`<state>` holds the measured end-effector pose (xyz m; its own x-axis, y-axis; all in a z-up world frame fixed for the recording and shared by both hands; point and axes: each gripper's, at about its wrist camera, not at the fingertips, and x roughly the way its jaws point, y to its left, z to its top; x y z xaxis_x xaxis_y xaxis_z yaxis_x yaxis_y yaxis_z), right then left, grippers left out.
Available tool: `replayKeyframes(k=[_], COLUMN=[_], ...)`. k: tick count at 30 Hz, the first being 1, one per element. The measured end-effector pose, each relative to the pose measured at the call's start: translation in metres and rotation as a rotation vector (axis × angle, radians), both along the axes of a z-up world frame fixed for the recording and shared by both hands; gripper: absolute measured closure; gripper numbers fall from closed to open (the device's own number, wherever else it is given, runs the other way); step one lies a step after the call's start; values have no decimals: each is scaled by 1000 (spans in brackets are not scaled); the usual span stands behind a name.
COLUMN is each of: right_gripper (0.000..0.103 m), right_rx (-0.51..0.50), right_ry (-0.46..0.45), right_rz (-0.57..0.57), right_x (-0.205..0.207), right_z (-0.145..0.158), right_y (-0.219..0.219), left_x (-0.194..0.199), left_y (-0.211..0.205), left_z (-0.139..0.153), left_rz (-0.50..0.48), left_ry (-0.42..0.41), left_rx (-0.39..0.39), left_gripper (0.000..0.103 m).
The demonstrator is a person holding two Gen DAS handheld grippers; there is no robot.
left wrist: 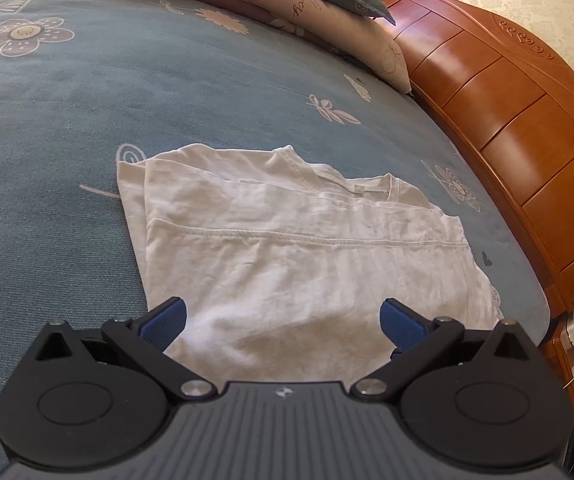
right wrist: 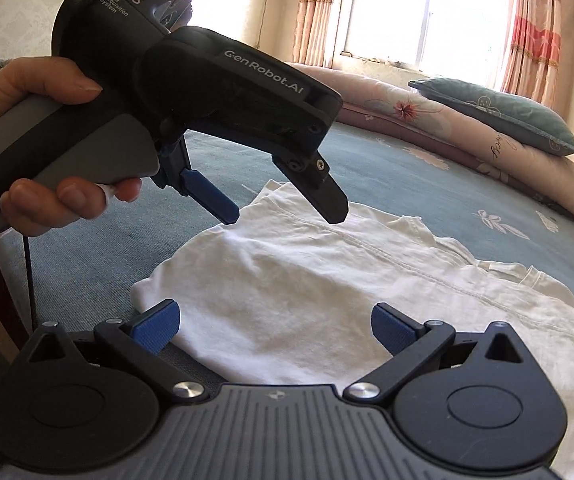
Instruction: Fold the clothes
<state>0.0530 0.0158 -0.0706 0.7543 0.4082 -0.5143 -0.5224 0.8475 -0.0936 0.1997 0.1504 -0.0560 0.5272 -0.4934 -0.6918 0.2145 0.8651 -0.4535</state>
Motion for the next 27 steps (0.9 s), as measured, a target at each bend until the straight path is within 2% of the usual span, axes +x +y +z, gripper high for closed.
replayKeyframes(k=[6,9,11,14,18,22,26,27], right_gripper=[0,0,0,0,0,0,0,0], right_rx=[156,180,193,194,187,185,189,196], right_ry=[86,126,189,269,239,204,197,194], right_rz=[204,295,361,383,363,290,192,170], right_x=[15,23,28,32,18,8,3,0], right_z=[7,4,-1,-14,-10,1,7,9], right_y=[14,30,40,49,41,19,-5,-11], left_x=[-4,-2,0,0,-1,2,9,10], left_y=[14,20,22,23,19,9,2,3], left_z=[7,7,5,5,5,0,-12,-13], left_rz=[23,45,49,44,18,-28,6,23], left_ry=[-20,-16,-12,-11,-19,-4,36,37], left_rx=[-36,-42,-46,-49,-66,-102,-31,-36], left_gripper=[1,1,1,1,1,1,1,1])
